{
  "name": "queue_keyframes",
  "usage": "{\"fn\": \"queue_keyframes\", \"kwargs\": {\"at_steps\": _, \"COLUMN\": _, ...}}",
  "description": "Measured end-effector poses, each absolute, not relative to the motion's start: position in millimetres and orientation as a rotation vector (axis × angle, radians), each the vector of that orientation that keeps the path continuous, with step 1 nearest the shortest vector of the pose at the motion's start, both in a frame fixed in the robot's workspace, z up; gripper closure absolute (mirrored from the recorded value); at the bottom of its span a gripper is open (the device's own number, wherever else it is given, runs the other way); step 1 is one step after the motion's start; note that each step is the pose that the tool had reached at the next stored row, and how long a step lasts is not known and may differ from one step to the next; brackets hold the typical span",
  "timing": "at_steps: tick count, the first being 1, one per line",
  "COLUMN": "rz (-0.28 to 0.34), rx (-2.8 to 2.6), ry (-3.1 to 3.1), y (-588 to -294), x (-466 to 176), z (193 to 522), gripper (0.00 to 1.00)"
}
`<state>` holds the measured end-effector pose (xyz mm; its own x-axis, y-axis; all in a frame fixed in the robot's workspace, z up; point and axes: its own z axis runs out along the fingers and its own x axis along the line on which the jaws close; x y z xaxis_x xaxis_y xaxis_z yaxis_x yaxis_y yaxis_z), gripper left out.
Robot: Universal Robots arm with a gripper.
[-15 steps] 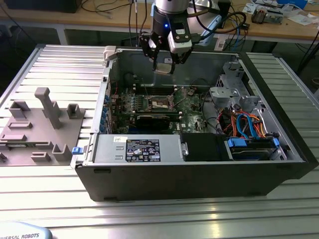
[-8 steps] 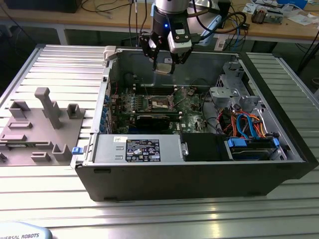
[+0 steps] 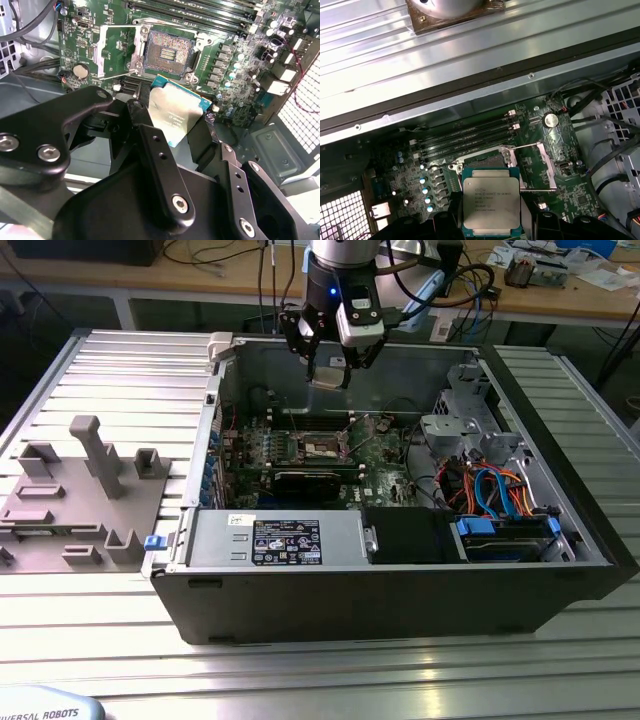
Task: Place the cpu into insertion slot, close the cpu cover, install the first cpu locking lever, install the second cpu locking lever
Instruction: 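Place the cpu into insertion slot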
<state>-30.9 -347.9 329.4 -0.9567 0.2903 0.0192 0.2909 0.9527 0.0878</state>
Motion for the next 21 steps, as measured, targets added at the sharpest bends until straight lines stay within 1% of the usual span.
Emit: {"fn": "queue_keyframes", "kwargs": {"at_steps": 21, "rz": -0.141, "rx": -0.49, "ry": -3.095, "y": -347.9, "x": -30.9, "z": 329.3, "gripper": 0.46}}
